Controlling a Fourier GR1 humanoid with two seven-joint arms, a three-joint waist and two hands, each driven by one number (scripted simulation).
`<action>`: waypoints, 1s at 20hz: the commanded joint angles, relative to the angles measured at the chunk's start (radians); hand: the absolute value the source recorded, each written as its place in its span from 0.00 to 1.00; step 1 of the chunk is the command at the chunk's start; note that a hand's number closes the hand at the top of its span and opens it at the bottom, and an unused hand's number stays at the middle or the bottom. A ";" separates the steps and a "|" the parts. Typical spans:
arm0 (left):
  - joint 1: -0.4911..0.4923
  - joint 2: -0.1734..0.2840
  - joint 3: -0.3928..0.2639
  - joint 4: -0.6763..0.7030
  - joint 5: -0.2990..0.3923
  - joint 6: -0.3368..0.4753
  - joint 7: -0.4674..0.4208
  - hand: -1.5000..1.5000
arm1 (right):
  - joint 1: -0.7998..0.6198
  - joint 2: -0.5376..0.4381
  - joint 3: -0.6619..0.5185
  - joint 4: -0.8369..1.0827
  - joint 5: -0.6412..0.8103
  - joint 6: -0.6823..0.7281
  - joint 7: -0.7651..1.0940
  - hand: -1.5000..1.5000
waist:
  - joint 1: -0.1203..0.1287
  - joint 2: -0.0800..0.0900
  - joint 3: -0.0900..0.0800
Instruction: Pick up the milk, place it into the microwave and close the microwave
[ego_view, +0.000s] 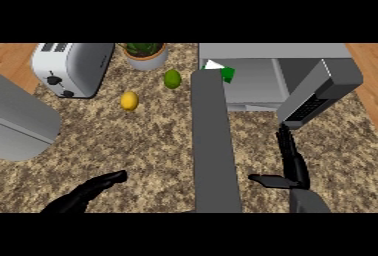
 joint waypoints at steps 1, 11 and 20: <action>-0.049 0.007 -0.040 0.062 -0.057 -0.021 -0.034 1.00 | 0.124 -0.002 0.034 -0.096 -0.013 0.106 -0.036 0.00 | -0.003 0.000 0.000; -0.203 -0.035 -0.105 0.183 -0.092 -0.020 0.038 1.00 | 0.443 -0.007 0.100 -0.456 -0.071 0.176 -0.025 0.00 | -0.002 0.001 0.000; -0.365 -0.078 -0.264 0.410 -0.160 -0.105 0.117 1.00 | 0.613 -0.065 0.130 -0.642 -0.120 0.225 -0.002 0.00 | -0.009 0.002 0.000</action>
